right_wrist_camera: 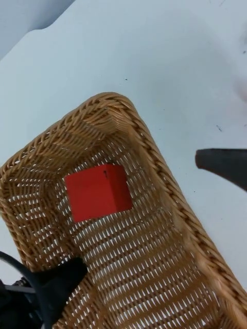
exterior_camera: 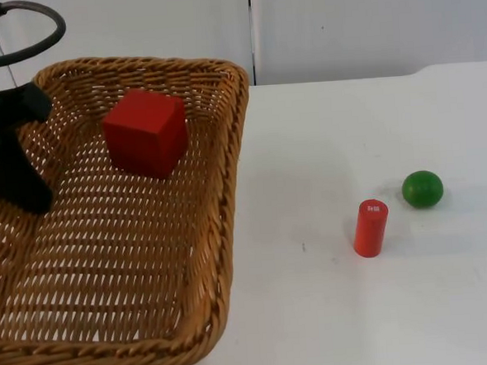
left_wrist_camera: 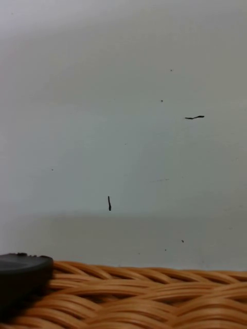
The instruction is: Pick up the basket with the left hand and place the object to the left of the red cylinder into the basket with the right hand.
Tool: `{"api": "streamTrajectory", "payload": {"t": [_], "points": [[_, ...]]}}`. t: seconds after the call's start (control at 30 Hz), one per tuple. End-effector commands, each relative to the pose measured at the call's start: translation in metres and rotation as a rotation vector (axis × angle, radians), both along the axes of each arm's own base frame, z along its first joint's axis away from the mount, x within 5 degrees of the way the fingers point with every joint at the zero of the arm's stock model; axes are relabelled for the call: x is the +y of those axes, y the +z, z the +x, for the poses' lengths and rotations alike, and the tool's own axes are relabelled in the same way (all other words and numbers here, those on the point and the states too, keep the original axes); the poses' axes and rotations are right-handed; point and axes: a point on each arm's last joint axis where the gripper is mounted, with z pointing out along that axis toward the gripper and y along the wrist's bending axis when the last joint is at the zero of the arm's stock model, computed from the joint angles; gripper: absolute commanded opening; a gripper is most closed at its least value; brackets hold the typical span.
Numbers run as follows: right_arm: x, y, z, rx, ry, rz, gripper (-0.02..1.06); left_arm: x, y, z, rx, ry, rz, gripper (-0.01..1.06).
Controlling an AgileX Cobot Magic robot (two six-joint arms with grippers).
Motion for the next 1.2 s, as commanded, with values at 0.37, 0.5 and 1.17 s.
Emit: {"api": "streamTrajectory", "payload": {"t": [0.37, 0.5, 1.17], "points": [[-0.003, 0.001, -0.001, 0.002, -0.006, -0.002, 0.77, 0.000, 0.006, 0.006, -0.078, 0.053, -0.003, 0.00], [-0.003, 0.001, -0.001, 0.002, -0.006, -0.002, 0.77, 0.001, -0.001, 0.011, -0.067, 0.056, 0.003, 0.00], [-0.003, 0.001, -0.001, 0.019, -0.028, 0.013, 0.77, 0.002, -0.065, 0.078, 0.013, 0.023, 0.023, 0.00]]}}
